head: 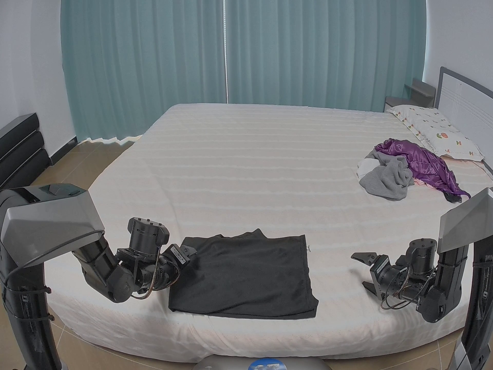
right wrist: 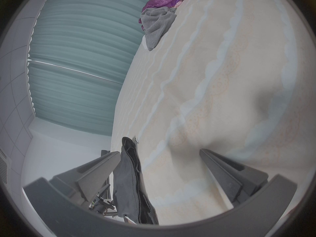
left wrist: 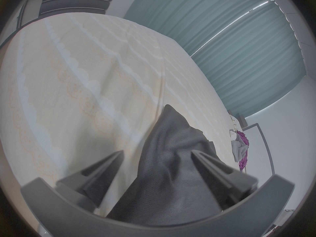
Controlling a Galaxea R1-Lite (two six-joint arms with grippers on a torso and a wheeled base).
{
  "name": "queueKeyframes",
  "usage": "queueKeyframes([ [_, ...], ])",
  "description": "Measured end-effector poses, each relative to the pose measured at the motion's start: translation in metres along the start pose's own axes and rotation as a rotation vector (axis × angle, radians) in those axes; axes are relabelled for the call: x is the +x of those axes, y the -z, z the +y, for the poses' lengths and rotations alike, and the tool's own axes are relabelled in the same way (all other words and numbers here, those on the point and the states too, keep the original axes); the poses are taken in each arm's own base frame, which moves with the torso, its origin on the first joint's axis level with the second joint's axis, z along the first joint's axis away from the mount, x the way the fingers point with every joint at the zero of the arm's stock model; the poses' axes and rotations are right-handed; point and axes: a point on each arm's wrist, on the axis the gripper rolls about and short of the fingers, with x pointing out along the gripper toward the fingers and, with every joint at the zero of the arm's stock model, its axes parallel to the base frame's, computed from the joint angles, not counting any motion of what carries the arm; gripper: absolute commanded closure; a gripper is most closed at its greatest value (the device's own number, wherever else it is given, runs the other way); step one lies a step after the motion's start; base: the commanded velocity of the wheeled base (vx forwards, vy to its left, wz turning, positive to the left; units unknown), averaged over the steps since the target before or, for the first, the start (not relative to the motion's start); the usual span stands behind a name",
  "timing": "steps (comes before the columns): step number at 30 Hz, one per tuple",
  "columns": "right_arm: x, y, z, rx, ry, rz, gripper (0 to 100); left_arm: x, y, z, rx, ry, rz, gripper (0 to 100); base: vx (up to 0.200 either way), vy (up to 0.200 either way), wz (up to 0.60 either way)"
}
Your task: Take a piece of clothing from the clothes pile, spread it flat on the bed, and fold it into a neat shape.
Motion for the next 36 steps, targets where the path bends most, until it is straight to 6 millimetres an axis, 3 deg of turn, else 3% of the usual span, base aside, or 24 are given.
queueKeyframes([
  [13,-0.002,-0.005,0.0,0.007,0.0,-0.025,0,-0.022,-0.016,-0.007,-0.022,0.051,-0.041,0,0.0,0.0,0.0],
  [19,-0.016,-0.013,0.015,-0.002,-0.049,-0.082,0,-0.041,-0.032,-0.014,-0.037,0.094,-0.095,0,0.0,0.0,0.0],
  [26,-0.057,-0.031,0.046,-0.086,-0.177,-0.209,0,-0.081,-0.054,-0.028,-0.034,0.183,-0.197,0,0.0,0.0,0.0],
  [36,-0.146,-0.04,0.087,-0.433,-0.37,-0.483,0,-0.169,-0.076,-0.045,0.06,0.349,-0.397,0,0.0,0.0,0.0],
])
